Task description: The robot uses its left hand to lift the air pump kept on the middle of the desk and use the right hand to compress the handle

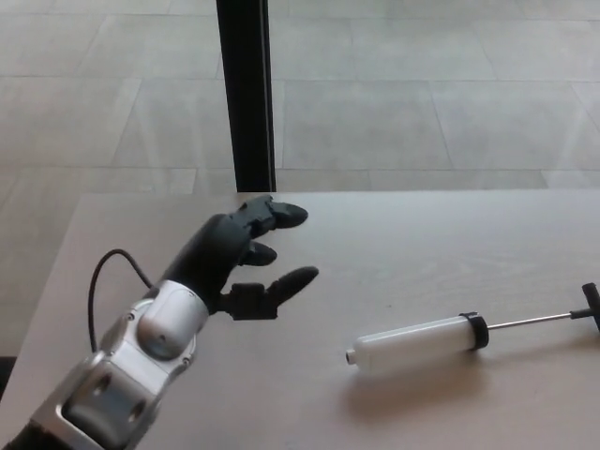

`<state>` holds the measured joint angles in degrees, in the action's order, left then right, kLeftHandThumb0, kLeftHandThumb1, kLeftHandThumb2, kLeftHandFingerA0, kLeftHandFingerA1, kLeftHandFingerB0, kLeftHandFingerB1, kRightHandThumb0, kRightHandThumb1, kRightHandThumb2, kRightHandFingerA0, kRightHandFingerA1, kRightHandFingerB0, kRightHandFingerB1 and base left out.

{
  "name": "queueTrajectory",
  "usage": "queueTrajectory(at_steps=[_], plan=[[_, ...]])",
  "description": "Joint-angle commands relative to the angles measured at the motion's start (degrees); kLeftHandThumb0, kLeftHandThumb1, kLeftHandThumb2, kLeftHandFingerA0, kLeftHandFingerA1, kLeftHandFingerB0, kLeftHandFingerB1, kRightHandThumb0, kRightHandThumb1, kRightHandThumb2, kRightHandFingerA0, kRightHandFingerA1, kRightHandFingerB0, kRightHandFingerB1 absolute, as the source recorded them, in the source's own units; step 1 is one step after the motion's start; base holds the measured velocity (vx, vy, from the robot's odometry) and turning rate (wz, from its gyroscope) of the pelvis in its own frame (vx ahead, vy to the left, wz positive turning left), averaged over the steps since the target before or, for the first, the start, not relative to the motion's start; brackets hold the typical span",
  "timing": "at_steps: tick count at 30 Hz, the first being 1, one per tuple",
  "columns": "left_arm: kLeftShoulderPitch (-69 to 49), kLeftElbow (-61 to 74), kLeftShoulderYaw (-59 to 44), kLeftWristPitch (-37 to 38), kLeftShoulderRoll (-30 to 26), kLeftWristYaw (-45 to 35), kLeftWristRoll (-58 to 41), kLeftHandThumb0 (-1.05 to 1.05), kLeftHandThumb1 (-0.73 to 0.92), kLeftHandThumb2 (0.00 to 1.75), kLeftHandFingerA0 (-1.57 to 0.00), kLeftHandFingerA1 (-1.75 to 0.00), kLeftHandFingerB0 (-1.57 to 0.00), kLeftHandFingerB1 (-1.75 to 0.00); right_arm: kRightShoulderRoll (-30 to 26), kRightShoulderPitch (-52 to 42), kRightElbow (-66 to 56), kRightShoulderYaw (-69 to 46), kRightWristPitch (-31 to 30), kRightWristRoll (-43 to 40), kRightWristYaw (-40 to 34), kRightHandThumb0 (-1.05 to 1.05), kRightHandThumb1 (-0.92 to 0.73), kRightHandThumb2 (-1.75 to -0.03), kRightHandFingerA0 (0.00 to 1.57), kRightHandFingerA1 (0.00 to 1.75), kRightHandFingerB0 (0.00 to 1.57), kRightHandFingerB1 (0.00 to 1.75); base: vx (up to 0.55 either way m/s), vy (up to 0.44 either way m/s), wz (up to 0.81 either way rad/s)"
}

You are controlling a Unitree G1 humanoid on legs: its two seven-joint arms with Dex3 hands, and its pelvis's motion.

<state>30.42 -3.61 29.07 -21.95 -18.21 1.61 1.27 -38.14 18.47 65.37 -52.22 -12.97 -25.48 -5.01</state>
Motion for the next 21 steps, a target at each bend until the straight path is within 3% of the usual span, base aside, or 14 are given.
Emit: queueTrajectory(at_steps=[1, 4, 5, 7, 11, 12, 13, 14, 15, 17, 18, 19, 20, 21], plan=[[1.5, 3.0, 5.6, -9.3, -1.1, -4.3, 10.1, -0.86, 0.76, 0.63, -0.24, -0.67, -0.27, -0.46, -4.3, 4.9, -11.9, 0.6, 1.6, -2.0, -1.1, -0.71, -0.68, -1.01, 0.21, 0.66, 0.05, 0.44, 0.00, 0.000, 0.00], [1.9, 3.4, 6.0, -10.9, -0.2, -4.7, 10.5, -0.85, 0.77, 0.63, -0.23, -0.66, -0.27, -0.45, -2.2, 5.6, -20.1, 2.8, -1.9, -2.0, 0.0, -0.77, -0.64, -1.02, 0.29, 0.73, 0.05, 0.49, 0.00, 0.000, 0.00], [1.8, 3.2, 6.1, -10.1, 0.2, -4.3, 10.8, -0.88, 0.70, 0.69, -0.25, -0.70, -0.25, -0.48, -1.2, 5.9, -23.4, 4.3, -2.4, -1.7, 0.6, -0.80, -0.80, -0.65, 0.31, 0.85, 0.10, 0.59, 0.00, 0.000, 0.00], [1.7, 3.1, 6.0, -9.9, 0.5, -4.3, 11.2, -0.88, 0.70, 0.69, -0.25, -0.70, -0.25, -0.48, -0.6, 5.7, -25.6, 4.9, -3.0, -1.9, 0.6, -0.80, -0.80, -0.65, 0.31, 0.85, 0.10, 0.59, 0.00, 0.000, 0.00], [1.8, 2.1, 6.9, -9.5, 1.8, -3.3, 12.9, -0.84, 0.78, 0.63, -0.25, -0.77, -0.28, -0.49, 3.1, 4.2, -38.4, 10.6, -3.4, -1.1, 2.3, -0.87, -0.74, -0.62, 0.41, 0.91, 0.32, 0.70, 0.00, 0.000, 0.00], [2.0, 2.2, 7.1, -9.9, 1.8, -3.4, 13.3, -0.89, 0.71, 0.70, -0.25, -0.76, -0.25, -0.49, 3.5, 3.8, -40.2, 11.2, -3.6, -1.1, 2.3, -0.82, -0.56, -1.01, 0.43, 0.83, 0.32, 0.67, 0.00, 0.000, 0.00], [2.2, 2.2, 7.5, -10.3, 1.8, -3.6, 13.7, -0.89, 0.71, 0.70, -0.25, -0.76, -0.25, -0.49, 4.0, 3.2, -42.2, 12.0, -3.7, -0.9, 2.5, -0.82, -0.56, -1.01, 0.43, 0.83, 0.32, 0.67, 0.00, 0.000, 0.00], [3.1, 0.7, 8.5, -10.6, 2.3, -3.0, 15.2, -0.87, 0.79, 0.64, -0.22, -0.75, -0.27, -0.47, 5.2, 3.2, -46.3, 13.6, -4.9, -1.2, 1.7, -0.85, -0.58, -0.82, 0.41, 0.77, 0.33, 0.59, 0.00, 0.000, 0.00], [4.4, -1.1, 9.8, -11.2, 2.8, -2.7, 16.8, -0.84, 0.60, 1.04, -0.20, -0.68, -0.20, -0.54, 6.2, 3.1, -51.3, 15.7, -6.7, -1.4, 1.2, -0.73, -0.77, -0.63, 0.35, 0.71, 0.31, 0.47, 0.00, 0.000, 0.00], [5.3, -2.1, 10.4, -12.1, 3.3, -2.8, 17.5, -0.83, 0.59, 1.03, -0.14, -0.64, -0.18, -0.54, 6.7, 2.8, -54.0, 17.2, -7.4, -0.7, 0.7, -0.70, -0.78, -0.64, 0.34, 0.67, 0.31, 0.42, 0.00, 0.000, 0.00], [5.6, -2.6, 10.4, -12.2, 3.6, -2.7, 17.7, -0.86, 0.78, 0.64, -0.13, -0.64, -0.23, -0.46, 7.0, 2.9, -54.9, 17.6, -7.8, -0.8, 0.4, -0.66, -0.79, -0.64, 0.34, 0.63, 0.31, 0.39, 0.00, 0.000, 0.00], [7.0, -5.1, 11.1, -12.4, 4.5, -1.8, 18.9, -0.87, 0.77, 0.63, -0.15, -0.64, -0.24, -0.47, 8.0, 3.6, -57.9, 19.3, -9.2, -1.0, -0.5, -0.57, -0.60, -1.02, 0.33, 0.63, 0.16, 0.48, 0.00, 0.000, 0.00], [7.7, -6.3, 11.3, -12.8, 5.1, -1.3, 19.4, -0.86, 0.77, 0.64, -0.15, -0.61, -0.25, -0.46, 8.4, 3.7, -59.2, 20.2, -9.7, -0.9, -0.7, -0.59, -0.80, -0.64, 0.32, 0.54, 0.27, 0.35, 0.00, 0.000, 0.00], [8.1, -7.0, 11.3, -13.3, 5.7, -1.1, 19.3, -0.86, 0.77, 0.64, -0.15, -0.61, -0.25, -0.46, 8.7, 3.7, -60.0, 20.7, -9.7, -0.7, -0.8, -0.59, -0.80, -0.64, 0.32, 0.54, 0.27, 0.35, 0.00, 0.000, 0.00]])
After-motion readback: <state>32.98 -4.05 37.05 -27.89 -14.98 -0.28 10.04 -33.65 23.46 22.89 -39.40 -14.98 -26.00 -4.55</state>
